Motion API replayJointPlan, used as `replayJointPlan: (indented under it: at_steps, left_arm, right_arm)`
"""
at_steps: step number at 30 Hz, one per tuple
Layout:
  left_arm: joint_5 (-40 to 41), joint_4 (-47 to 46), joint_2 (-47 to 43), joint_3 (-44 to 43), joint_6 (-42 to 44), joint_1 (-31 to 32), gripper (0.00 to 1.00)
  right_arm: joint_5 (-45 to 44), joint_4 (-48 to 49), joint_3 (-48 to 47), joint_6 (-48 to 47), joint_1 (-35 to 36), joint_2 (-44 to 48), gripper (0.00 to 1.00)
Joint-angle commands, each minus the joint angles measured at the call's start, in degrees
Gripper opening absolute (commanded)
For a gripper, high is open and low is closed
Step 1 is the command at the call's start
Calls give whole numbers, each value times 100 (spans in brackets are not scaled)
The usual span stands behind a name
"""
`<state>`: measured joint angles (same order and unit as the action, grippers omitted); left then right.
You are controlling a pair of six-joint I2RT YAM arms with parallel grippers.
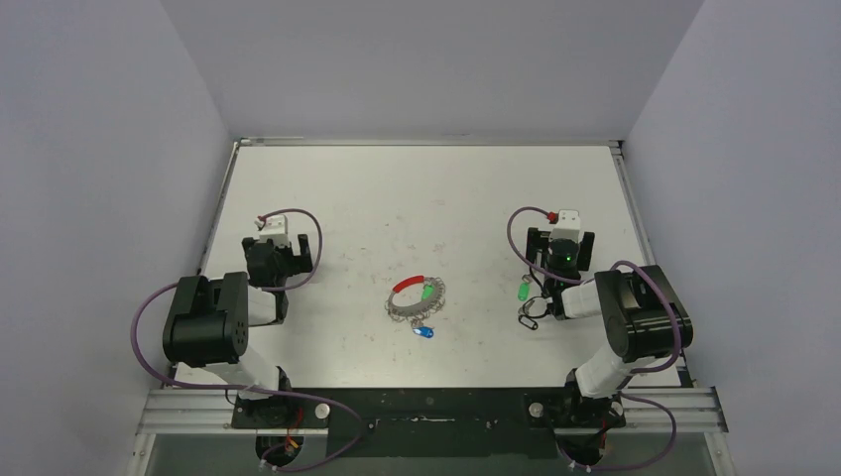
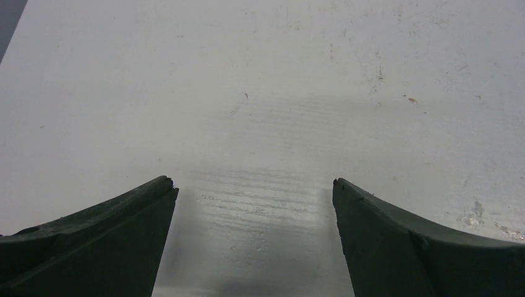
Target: Put the keys on the keyring
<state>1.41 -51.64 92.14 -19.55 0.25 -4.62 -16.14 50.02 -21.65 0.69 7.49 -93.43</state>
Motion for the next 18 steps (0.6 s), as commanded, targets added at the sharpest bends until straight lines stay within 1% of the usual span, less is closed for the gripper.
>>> replayJointPlan:
  at_steps: [1,5,6,7,8,9,11,13,16,17,18]
  left_arm:
    - [-19,-326,21,-128,9,-21,97]
    - [-24,-382,-10,-97,5,-20,97]
    - [-76,-404,-77,-65,12,-13,97]
    - [-133,-226,-276,-63,43,-12,97]
    - [-140,179,-618,-158,61,-6,97]
    - [-294,904,-1014,-344,35,4,97]
    - [-320,2451,-1796,-873,-467,5,97]
    - [-319,3886,-2341,-1454,-910,1,97]
    - [-536,5599,-2931,-2086,-1435,-3,97]
    - [-528,5942,-3108,-2179,-1703,-3,97]
    - [-408,6122,-3291,-2193,-2043,-4,97]
  right_arm:
    - [53,170,-158,72,-37,36,100]
    - [294,66,-209,119,-143,32,100]
    - [335,125,-192,105,-143,57,100]
    - [437,-79,-231,39,-142,177,100]
    - [583,-555,-357,-19,-119,467,100]
    - [642,-1314,-674,-24,-102,821,100]
    - [591,-2627,-1225,311,-100,1412,100]
    - [672,-3652,-1719,681,-107,1853,100]
    - [797,-4669,-2139,1039,-107,2428,100]
    - [724,-5047,-2224,1286,-107,2611,100]
    - [672,-5220,-2291,1390,-107,2804,100]
